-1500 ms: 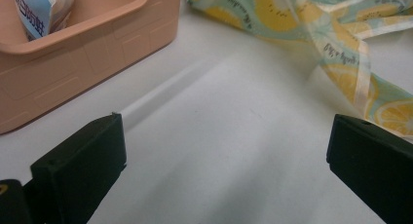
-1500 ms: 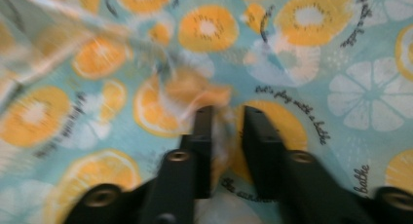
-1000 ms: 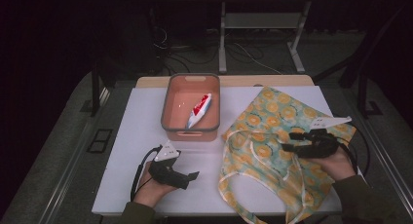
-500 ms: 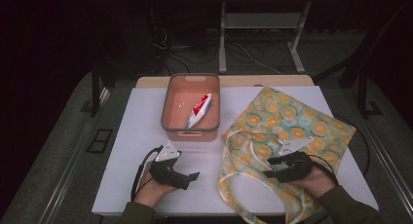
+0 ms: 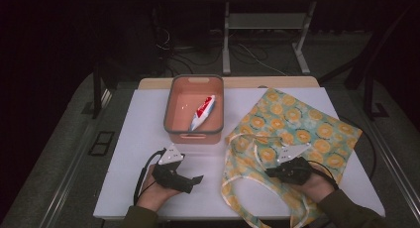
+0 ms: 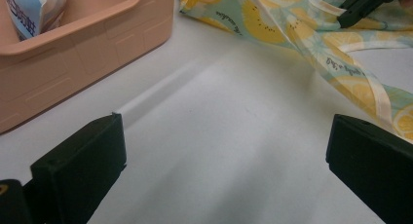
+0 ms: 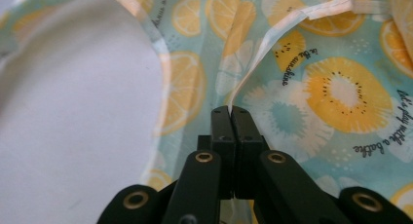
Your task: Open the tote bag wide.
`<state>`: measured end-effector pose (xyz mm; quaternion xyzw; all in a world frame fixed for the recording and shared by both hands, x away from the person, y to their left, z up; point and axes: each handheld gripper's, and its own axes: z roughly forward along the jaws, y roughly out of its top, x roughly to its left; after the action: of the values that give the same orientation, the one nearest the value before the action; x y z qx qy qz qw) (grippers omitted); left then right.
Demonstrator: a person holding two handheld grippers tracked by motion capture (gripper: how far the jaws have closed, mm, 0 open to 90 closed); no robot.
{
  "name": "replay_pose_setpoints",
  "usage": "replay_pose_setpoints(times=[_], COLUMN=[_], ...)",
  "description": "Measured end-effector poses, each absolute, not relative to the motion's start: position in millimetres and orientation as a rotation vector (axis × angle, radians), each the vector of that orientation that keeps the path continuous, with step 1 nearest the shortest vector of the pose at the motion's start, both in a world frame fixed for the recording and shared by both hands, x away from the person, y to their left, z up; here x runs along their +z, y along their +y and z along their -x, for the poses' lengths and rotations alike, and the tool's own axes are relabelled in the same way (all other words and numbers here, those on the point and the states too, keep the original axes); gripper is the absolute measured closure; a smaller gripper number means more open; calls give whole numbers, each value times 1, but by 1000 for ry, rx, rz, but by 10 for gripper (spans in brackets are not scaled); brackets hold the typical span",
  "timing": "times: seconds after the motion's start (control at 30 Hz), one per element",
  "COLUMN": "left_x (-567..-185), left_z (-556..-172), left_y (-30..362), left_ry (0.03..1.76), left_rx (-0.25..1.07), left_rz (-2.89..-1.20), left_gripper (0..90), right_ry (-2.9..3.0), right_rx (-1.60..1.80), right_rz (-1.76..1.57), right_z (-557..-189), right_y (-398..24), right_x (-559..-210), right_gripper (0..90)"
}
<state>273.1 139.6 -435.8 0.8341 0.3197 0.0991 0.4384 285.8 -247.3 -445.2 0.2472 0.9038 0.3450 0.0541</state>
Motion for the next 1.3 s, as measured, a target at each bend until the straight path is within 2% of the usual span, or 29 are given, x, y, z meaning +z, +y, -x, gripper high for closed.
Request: replay_pose_setpoints(times=[0.33, 0.87, 1.07, 1.3], left_x=[-435, -436, -436, -436], left_z=[-273, -273, -273, -273], left_y=[140, 140, 140, 142], left_ry=[794, 783, 779, 772], left_rx=[247, 242, 239, 240], left_rz=[-2072, -2075, -2077, -2077], left_gripper=[0, 0, 0, 0], right_ry=[2700, 2354, 2268, 2279], right_rx=[1201, 1324, 1360, 1343], right_rz=[-776, -999, -1060, -1072], right_z=[-286, -343, -360, -363], right_y=[-247, -288, -296, -297], right_x=[-428, -389, -384, -390], right_gripper=[897, 899, 899, 899])
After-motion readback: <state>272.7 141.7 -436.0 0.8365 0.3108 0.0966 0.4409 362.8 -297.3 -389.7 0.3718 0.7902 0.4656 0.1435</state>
